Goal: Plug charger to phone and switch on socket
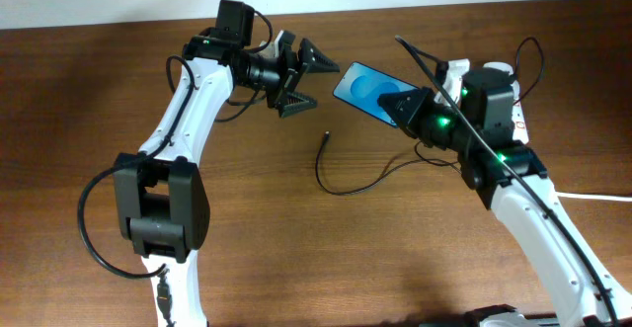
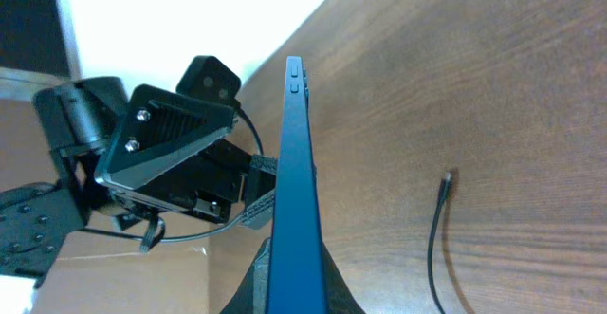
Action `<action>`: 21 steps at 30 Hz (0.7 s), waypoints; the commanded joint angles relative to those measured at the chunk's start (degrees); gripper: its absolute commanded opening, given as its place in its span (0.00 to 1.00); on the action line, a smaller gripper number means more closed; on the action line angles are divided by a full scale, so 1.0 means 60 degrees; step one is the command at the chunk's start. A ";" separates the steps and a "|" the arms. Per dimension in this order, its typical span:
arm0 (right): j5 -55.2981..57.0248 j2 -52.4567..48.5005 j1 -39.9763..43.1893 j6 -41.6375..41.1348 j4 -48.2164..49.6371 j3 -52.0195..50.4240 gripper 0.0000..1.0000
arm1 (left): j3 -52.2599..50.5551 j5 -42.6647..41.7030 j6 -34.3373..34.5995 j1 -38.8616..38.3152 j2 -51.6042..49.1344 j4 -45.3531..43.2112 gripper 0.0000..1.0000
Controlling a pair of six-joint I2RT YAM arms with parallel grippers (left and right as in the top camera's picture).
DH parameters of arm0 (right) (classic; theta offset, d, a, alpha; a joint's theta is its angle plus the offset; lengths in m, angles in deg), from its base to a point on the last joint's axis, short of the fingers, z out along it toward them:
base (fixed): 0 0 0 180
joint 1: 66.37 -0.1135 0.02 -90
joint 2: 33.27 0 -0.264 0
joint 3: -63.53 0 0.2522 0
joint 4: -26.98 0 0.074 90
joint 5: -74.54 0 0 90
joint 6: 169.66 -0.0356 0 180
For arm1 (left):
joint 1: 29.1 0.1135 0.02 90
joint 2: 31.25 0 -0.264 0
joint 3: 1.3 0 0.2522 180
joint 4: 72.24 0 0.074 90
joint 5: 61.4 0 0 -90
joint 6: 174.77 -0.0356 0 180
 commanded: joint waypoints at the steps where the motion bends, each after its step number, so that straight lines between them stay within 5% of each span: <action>1: -0.0200 0.0306 0.0069 -0.0667 0.0572 -0.0532 0.04 | 0.0106 -0.1184 -0.0270 0.0026 0.0029 -0.0393 0.99; 15: -0.0958 0.0306 0.0998 -0.3523 0.4404 -0.1559 0.04 | 0.0106 -0.1967 -0.0266 0.0026 0.0029 -0.1479 0.99; 17: -0.0084 0.0306 0.0947 -0.4699 0.4656 -0.1559 0.04 | 0.0106 -0.2273 -0.0259 0.0026 0.0029 -0.1858 0.99; 21: 0.0670 0.0302 0.0710 -0.4903 0.5428 -0.1559 0.04 | 0.0102 -0.2291 -0.0259 0.0026 0.0029 -0.2149 0.99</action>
